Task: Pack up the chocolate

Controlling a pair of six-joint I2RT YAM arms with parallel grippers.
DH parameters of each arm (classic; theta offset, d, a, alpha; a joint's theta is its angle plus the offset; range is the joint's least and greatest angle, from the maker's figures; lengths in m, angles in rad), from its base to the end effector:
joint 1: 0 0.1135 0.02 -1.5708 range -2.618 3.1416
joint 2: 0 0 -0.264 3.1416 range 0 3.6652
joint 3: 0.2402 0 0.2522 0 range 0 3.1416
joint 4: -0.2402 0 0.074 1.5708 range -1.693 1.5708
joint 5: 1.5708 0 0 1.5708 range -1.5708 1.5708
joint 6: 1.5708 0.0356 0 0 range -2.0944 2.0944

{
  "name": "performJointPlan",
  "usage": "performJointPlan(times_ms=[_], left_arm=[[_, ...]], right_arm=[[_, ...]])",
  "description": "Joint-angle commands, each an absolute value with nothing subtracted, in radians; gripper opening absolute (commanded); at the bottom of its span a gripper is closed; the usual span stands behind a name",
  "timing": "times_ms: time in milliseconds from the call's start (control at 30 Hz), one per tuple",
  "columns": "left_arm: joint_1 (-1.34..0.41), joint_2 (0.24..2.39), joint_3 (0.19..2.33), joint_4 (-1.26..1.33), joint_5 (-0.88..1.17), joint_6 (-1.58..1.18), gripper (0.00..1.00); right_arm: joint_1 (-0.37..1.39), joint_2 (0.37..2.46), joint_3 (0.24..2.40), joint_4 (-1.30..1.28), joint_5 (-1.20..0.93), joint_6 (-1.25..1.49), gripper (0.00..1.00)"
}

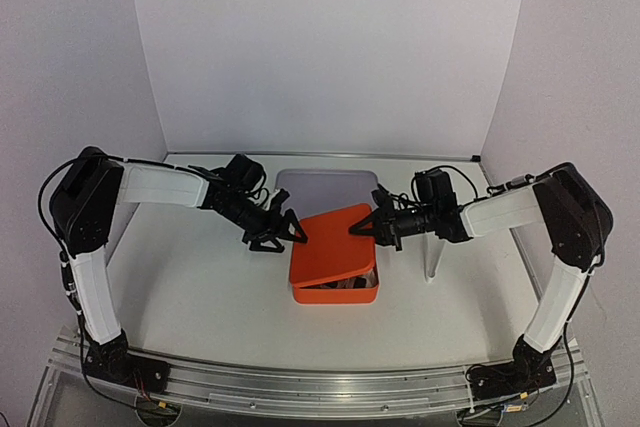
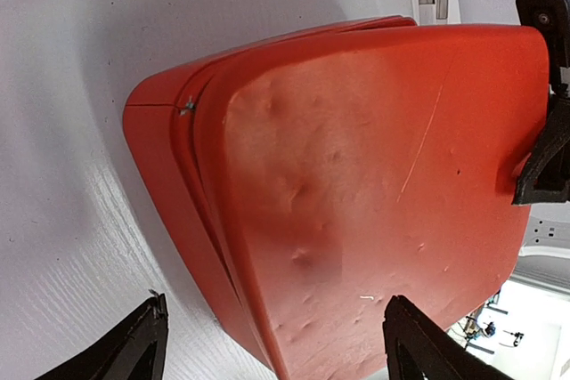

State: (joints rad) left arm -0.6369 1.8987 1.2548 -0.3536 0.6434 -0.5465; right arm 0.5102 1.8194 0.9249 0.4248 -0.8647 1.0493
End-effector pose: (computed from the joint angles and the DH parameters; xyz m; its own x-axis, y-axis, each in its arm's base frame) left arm 0.3029 -0.2506 0.1783 -0.9603 0.1932 -0.2015 0.2790 0.6438 -0.7125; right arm 0.3111 0.2051 0.1719 -0.9849 0.0936 -0.1456 -0.1103 0.3087 0.9447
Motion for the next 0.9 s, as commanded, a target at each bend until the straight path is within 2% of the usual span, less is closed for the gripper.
performJointPlan(times_ms=[0,100,567,867], left_arm=[[-0.647,1.911,1.309,-0.376,0.642,-0.521,0.77],[-0.649,1.916,1.313,-0.38,0.641,-0.522,0.71],[-0.669,1.959,1.361,-0.399,0.654,-0.517,0.63],[-0.683,1.978,1.382,-0.414,0.635,-0.518,0.51]], right_arm=[[0.506,1.812,0.914,0.444,-0.876,1.037,0.0],[0.5,1.808,0.906,0.444,-0.867,1.028,0.01],[0.481,1.817,0.876,0.443,-0.848,1.004,0.12],[0.475,1.817,0.855,0.443,-0.837,0.991,0.18]])
